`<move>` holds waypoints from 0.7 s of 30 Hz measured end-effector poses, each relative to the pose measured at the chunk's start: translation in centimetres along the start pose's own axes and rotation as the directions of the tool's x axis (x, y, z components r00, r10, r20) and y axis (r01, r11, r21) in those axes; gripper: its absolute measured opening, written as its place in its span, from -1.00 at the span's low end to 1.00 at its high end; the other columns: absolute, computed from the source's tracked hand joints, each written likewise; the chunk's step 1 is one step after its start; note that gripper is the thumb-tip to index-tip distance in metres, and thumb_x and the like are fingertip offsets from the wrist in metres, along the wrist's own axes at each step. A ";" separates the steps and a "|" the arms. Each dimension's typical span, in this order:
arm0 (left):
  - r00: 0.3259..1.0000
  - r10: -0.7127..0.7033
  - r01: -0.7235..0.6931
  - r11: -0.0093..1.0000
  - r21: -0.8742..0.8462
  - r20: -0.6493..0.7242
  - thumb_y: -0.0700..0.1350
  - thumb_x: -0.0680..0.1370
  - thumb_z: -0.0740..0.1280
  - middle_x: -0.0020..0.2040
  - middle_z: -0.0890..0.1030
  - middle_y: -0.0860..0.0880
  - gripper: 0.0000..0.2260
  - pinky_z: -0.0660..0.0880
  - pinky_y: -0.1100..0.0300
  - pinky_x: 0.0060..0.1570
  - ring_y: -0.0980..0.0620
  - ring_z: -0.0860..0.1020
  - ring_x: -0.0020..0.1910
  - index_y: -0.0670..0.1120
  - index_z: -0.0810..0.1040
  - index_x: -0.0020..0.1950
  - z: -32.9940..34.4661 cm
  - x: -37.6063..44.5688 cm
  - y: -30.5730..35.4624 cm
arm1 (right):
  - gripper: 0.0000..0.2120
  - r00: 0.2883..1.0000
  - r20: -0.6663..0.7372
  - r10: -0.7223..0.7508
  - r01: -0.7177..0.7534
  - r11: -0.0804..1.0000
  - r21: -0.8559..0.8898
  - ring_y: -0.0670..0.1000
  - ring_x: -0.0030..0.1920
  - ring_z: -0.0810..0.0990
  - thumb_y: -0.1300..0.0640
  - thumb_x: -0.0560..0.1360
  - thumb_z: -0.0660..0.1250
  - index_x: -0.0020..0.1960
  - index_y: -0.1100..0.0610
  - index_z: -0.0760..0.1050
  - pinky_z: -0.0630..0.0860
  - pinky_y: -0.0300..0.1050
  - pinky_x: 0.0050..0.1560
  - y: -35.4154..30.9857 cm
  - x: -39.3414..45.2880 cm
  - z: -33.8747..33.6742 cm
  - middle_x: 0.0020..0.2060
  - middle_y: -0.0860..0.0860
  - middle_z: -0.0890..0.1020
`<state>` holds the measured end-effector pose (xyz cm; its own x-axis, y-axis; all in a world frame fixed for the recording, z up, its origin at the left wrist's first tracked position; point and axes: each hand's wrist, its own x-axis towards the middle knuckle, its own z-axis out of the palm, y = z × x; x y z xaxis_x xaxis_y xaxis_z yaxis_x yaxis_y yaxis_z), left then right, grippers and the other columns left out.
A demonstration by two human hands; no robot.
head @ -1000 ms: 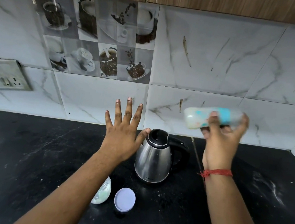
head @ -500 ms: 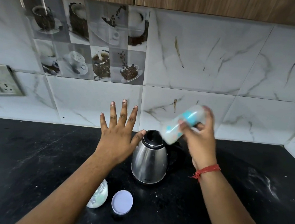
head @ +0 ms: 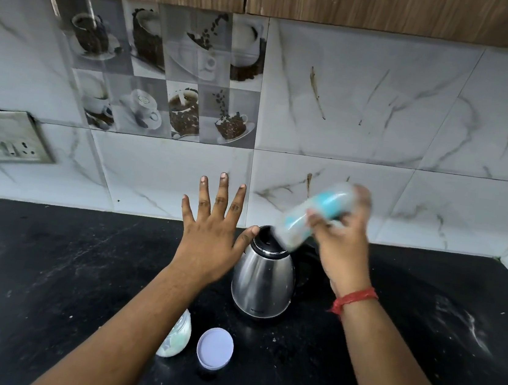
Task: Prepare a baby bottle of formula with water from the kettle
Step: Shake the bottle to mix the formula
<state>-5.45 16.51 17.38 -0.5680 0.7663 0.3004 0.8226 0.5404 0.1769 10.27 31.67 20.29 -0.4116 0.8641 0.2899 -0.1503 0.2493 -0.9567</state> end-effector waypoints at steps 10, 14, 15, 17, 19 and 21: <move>1.000 -0.018 0.018 1.000 -0.002 -0.019 0.41 0.56 -0.30 0.62 -0.45 -0.03 -0.29 -0.27 -0.37 0.54 -0.18 -0.48 0.58 0.15 -0.38 0.63 -0.5 -0.1 -0.5 | -0.30 0.995 0.091 0.049 -0.033 0.985 -0.171 0.02 0.02 0.71 0.14 0.44 0.56 0.35 -0.35 0.28 0.64 0.17 0.14 0.6 -0.5 0.0 0.04 -0.01 0.65; 1.000 -0.026 0.026 1.000 -0.006 -0.016 0.41 0.55 -0.31 0.62 -0.46 -0.04 -0.29 -0.29 -0.36 0.54 -0.19 -0.48 0.58 0.15 -0.39 0.63 -0.6 -0.1 -0.5 | -0.31 0.961 -0.274 -0.021 0.091 0.966 0.243 0.00 0.07 0.72 0.20 0.53 0.47 0.50 -0.09 0.17 0.65 0.20 0.14 -0.4 0.5 -1.2 0.14 0.05 0.64; 1.000 -0.025 0.025 1.000 -0.002 -0.011 0.41 0.55 -0.31 0.62 -0.46 -0.04 -0.29 -0.28 -0.36 0.54 -0.19 -0.48 0.58 0.15 -0.39 0.62 -0.6 -0.2 -0.4 | -0.29 0.958 -0.283 -0.042 0.113 0.965 0.237 0.00 0.06 0.71 0.20 0.53 0.47 0.51 -0.07 0.14 0.66 0.12 0.14 -0.6 0.5 -1.0 0.16 0.05 0.62; 1.000 -0.019 0.019 1.000 0.005 -0.007 0.41 0.55 -0.31 0.62 -0.46 -0.04 -0.29 -0.28 -0.37 0.54 -0.19 -0.48 0.57 0.14 -0.39 0.62 -0.5 -0.2 -0.3 | -0.24 0.998 -0.031 -0.055 0.051 0.991 -0.121 -0.11 -0.01 0.68 0.13 0.49 0.52 0.52 -0.14 0.17 0.63 -0.19 0.01 -0.5 0.3 -0.4 0.13 0.04 0.63; 1.000 -0.016 0.016 1.000 0.001 -0.008 0.41 0.55 -0.30 0.62 -0.46 -0.04 -0.29 -0.28 -0.37 0.54 -0.19 -0.48 0.58 0.14 -0.38 0.63 -0.6 -0.2 -0.3 | -0.25 0.994 0.106 0.016 0.008 0.975 -0.222 -0.14 -0.03 0.67 0.11 0.45 0.55 0.49 -0.21 0.24 0.61 -0.23 -0.04 -0.4 0.5 -0.3 0.07 -0.01 0.65; 1.000 -0.019 0.019 1.000 -0.005 -0.011 0.40 0.56 -0.29 0.62 -0.46 -0.04 -0.29 -0.28 -0.36 0.54 -0.19 -0.48 0.58 0.14 -0.38 0.63 -0.7 -0.2 -0.3 | -0.29 0.997 -0.063 -0.043 0.045 0.999 0.031 -0.08 0.00 0.71 0.15 0.49 0.51 0.50 -0.14 0.23 0.68 -0.02 0.03 -1.9 1.4 -0.9 0.08 0.00 0.65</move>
<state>-5.56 15.94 17.87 -0.5831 0.7520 0.3072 0.8119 0.5530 0.1874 10.80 32.84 22.48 -0.3470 0.8785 0.3285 -0.1964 0.2744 -0.9413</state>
